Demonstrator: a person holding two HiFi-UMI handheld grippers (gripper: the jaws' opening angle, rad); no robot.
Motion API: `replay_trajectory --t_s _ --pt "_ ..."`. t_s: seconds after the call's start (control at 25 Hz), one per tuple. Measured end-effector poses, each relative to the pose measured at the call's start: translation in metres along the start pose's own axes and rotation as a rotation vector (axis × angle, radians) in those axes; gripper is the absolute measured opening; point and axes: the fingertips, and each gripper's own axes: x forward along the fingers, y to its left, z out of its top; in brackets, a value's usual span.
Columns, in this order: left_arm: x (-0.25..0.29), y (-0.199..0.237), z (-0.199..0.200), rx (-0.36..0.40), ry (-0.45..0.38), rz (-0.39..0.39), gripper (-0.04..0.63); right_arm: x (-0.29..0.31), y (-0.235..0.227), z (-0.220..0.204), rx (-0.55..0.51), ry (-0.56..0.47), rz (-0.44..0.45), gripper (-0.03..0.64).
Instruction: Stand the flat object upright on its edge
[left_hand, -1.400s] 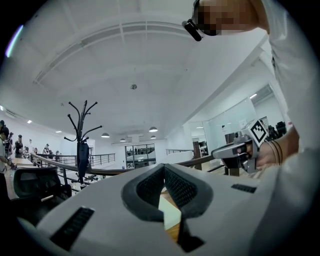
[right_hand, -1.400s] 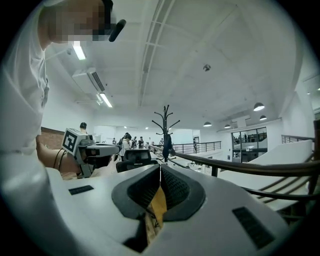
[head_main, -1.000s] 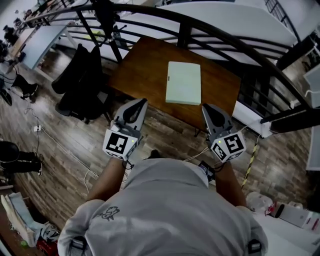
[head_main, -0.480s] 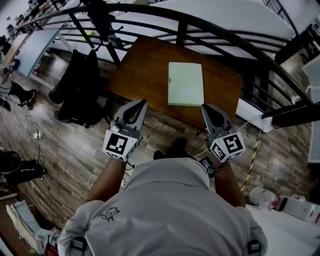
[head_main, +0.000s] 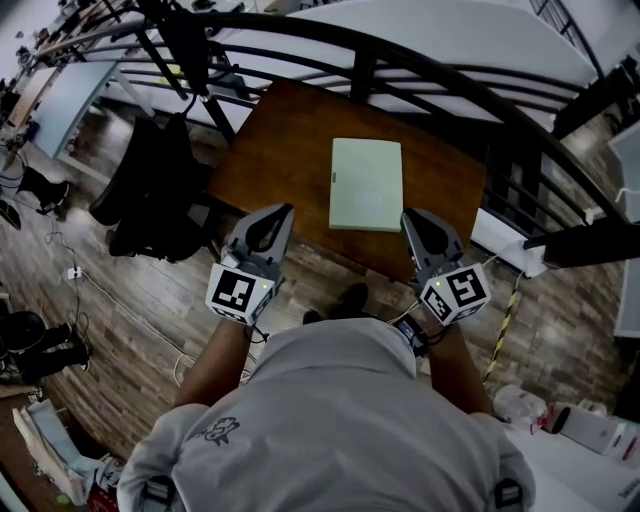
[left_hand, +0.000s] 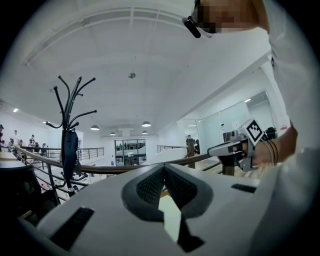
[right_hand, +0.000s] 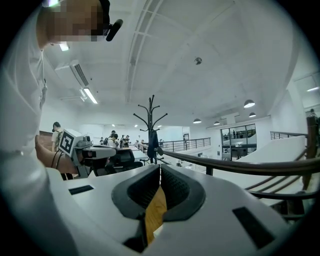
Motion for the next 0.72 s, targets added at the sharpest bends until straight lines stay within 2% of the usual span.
replay_trajectory --t_s 0.28,0.48,0.72 --pt "0.063 0.005 -0.004 -0.017 0.0 -0.002 0.012 0.022 -0.049 -0.003 0.015 0.004 0.009 0.035" --pt "0.11 -0.01 -0.004 0.004 -0.006 -0.047 0.012 0.022 -0.091 -0.002 0.01 -0.003 -0.003 0.035" --pt "0.147 -0.029 -0.001 -0.008 -0.008 -0.069 0.012 0.015 -0.125 0.001 0.012 -0.013 -0.011 0.035"
